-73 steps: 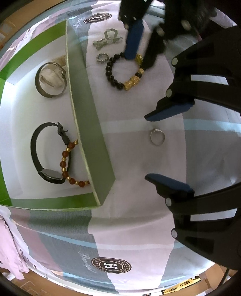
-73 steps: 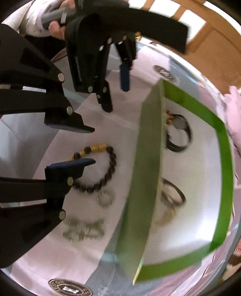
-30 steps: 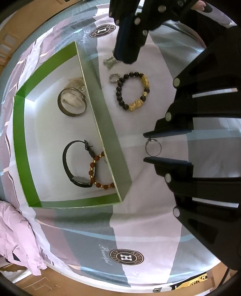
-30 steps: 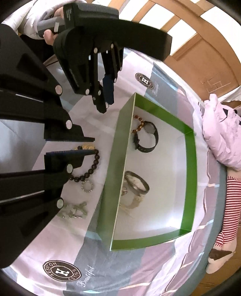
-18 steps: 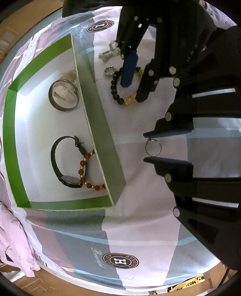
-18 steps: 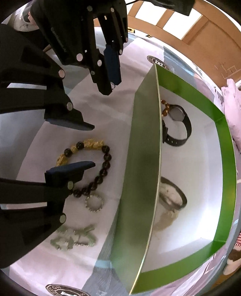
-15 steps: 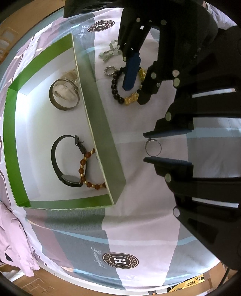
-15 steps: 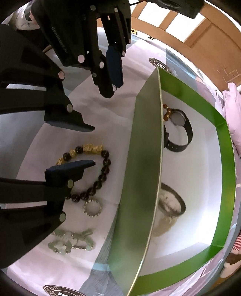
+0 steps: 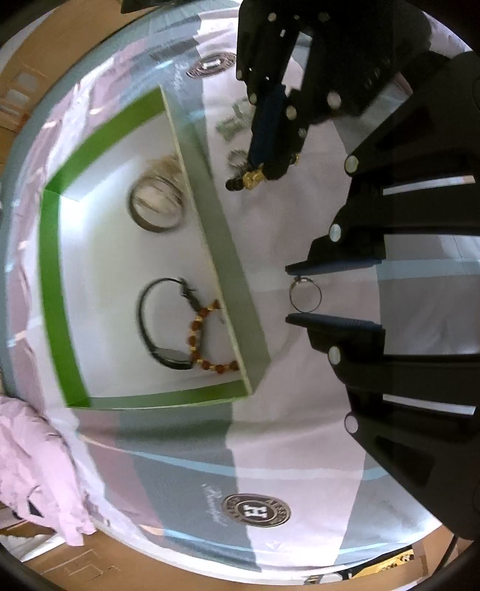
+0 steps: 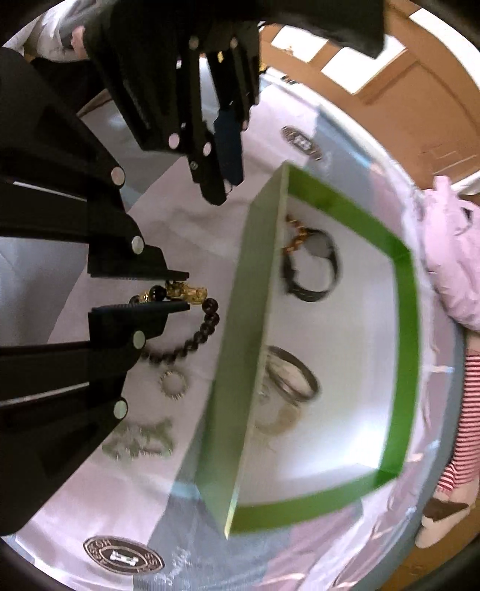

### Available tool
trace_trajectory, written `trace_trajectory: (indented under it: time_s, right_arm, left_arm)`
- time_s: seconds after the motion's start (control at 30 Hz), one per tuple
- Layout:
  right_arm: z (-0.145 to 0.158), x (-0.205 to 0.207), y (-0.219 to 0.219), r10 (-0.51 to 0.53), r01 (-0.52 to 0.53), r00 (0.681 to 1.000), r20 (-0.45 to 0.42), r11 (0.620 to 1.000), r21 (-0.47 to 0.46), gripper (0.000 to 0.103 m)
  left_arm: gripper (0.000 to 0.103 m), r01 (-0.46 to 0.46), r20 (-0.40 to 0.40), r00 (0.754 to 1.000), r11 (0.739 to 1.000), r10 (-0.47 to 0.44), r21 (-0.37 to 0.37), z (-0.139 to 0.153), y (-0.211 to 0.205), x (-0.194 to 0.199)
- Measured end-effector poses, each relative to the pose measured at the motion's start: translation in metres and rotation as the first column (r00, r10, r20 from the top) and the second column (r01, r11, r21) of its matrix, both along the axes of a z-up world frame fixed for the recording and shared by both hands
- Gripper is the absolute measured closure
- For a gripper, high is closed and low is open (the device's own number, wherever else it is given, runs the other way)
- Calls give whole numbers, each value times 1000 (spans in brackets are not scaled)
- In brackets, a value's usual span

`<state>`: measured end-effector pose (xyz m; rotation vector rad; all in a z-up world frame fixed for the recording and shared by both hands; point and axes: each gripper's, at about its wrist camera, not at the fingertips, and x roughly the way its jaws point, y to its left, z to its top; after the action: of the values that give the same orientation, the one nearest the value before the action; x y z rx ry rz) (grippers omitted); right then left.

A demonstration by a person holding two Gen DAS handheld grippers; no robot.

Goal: Organize jewelry
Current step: 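Lift the bead bracelet with the right tool while the left tool carries the ring over the box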

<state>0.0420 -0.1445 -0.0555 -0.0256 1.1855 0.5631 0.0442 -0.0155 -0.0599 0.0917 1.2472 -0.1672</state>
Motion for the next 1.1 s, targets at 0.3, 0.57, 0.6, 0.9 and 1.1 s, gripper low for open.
trace_trajectory:
  time_s: [0.3,0.57,0.6,0.9,1.1]
  right_arm:
    - [72,-6,-33,-79,31,976,205,973,229,98]
    - [-12,15,-15,-73,72,996,-46,997,-32,73]
    - [-21,17,-13,-89,86,995,-40,994,-63,73]
    - [-49,20,-2,-81,67,993,-86,986,-154,94]
    - [-9,11,-11,-66,64,998,-23,995,-72,94]
  left_arm:
    - [83,-20,175,984,996,35,-84,46,8,-5]
    - [82,-8,106,994,997,16,-77,29,2,-3]
    - [83,-6,100,995,997,14,-82,26,3,-3]
    - [83,-3,81,997,996,10,-84,19,2,-3]
    - [82,-13,107,994,995,24,-98,28,7,-3]
